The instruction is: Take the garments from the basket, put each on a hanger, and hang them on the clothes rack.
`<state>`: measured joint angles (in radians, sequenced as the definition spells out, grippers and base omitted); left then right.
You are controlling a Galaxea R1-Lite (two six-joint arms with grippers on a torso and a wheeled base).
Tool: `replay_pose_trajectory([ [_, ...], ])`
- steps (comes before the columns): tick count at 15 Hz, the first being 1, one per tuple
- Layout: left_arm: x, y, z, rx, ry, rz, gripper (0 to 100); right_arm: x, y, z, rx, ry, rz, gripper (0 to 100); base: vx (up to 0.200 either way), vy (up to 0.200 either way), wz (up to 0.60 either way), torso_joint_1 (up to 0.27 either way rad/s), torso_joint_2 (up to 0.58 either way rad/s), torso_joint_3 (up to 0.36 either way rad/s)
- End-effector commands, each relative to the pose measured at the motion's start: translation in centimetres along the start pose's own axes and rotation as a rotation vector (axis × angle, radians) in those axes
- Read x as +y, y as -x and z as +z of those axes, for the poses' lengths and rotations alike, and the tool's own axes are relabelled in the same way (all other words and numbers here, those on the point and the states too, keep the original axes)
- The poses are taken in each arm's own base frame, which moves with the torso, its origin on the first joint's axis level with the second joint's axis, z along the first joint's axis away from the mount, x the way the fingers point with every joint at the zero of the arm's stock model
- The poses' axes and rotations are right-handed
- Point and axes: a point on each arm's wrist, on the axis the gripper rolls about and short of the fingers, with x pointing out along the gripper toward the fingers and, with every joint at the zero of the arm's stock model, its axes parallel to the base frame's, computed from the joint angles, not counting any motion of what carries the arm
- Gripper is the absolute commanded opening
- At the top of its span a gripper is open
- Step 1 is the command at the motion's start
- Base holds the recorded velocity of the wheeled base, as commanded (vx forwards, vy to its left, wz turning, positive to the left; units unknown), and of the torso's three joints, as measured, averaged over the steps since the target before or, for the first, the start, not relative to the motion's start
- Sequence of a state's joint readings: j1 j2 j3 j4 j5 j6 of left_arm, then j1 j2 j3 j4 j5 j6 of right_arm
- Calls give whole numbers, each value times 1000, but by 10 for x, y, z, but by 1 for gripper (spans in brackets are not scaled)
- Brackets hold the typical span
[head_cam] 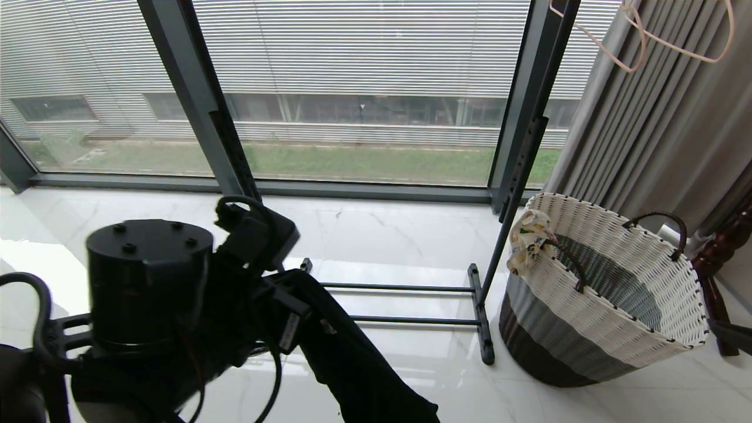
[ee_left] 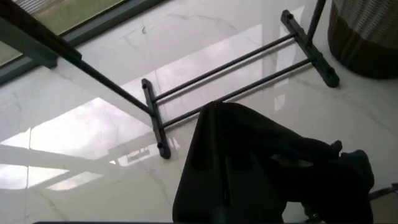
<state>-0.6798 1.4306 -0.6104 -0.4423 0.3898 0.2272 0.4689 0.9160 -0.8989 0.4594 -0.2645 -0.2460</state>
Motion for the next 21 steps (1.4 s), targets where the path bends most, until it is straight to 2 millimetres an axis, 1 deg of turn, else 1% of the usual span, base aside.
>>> replay_pose_trajectory([
  [1, 57, 40, -19, -16, 73, 137, 0, -13, 18, -36, 76, -145, -272, 100, 0, 0, 0, 0, 0, 0],
  [2, 67, 48, -27, -10, 100, 194, 0, -12, 21, -48, 103, -175, -328, 100, 0, 0, 0, 0, 0, 0],
  [3, 68, 58, -38, -2, 109, 216, 0, -10, 24, -56, 116, -195, -368, 100, 0, 0, 0, 0, 0, 0],
  [5, 66, 73, -56, 12, 112, 236, 0, -8, 25, -60, 121, -200, -375, 100, 0, 0, 0, 0, 0, 0],
  [7, 68, 77, -65, 32, 120, 268, 0, -7, 23, -62, 131, -196, -376, 100, 0, 0, 0, 0, 0, 0],
  [8, 72, 77, -76, 82, 136, 314, 0, -7, 23, -64, 134, -193, -378, 100, 0, 0, 0, 0, 0, 0],
  [9, 76, 78, -80, 104, 149, 353, 0, -7, 23, -63, 128, -194, -379, 100, 0, 0, 0, 0, 0, 0],
  [12, 79, 86, -81, 79, 163, 387, 0, -9, 22, -60, 99, -197, -387, 100, 0, 0, 0, 0, 0, 0],
  [16, 79, 85, -81, 86, 165, 390, 0, -11, 19, -56, 86, -201, -389, 100, 0, 0, 0, 56, -221, -233],
  [19, 80, 85, -82, 89, 166, 397, 0, -14, 15, -50, 51, -221, -399, 100, 0, 0, 0, 181, -518, -295],
  [21, 80, 85, -81, 88, 166, 397, 0, -14, 14, -50, 49, -223, -398, 100, 0, 0, 0, 166, -493, -295],
])
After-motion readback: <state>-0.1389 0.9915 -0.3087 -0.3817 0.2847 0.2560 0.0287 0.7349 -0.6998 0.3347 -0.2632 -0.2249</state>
